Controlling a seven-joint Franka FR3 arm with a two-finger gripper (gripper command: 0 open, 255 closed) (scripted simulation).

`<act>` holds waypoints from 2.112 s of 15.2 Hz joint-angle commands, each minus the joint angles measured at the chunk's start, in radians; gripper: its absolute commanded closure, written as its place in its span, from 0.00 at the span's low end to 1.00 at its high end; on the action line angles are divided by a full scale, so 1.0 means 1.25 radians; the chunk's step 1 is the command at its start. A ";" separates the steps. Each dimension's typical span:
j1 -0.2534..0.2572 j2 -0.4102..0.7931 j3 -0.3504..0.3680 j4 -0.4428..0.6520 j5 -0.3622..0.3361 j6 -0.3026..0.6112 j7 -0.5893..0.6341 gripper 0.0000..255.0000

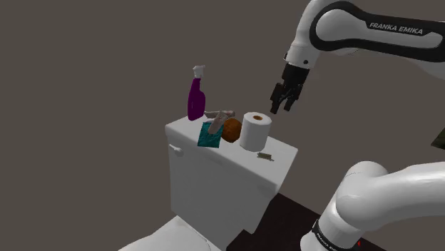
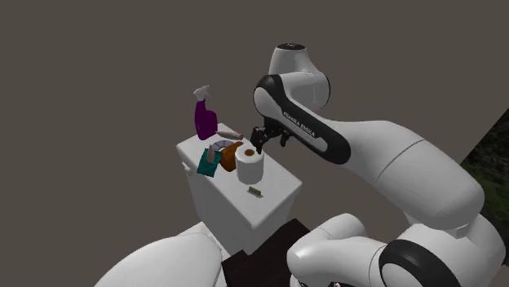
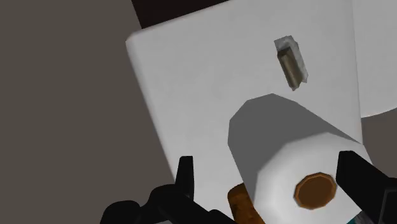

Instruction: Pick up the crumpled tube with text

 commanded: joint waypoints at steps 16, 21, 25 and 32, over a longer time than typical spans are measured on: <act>0.076 0.550 0.013 0.396 -0.086 0.040 -0.212 0.00; 0.095 0.730 0.032 0.574 -0.121 0.008 -0.270 0.00; 0.099 0.765 0.036 0.577 -0.129 0.032 -0.278 0.00; 0.098 0.765 0.036 0.529 -0.130 0.080 -0.272 0.00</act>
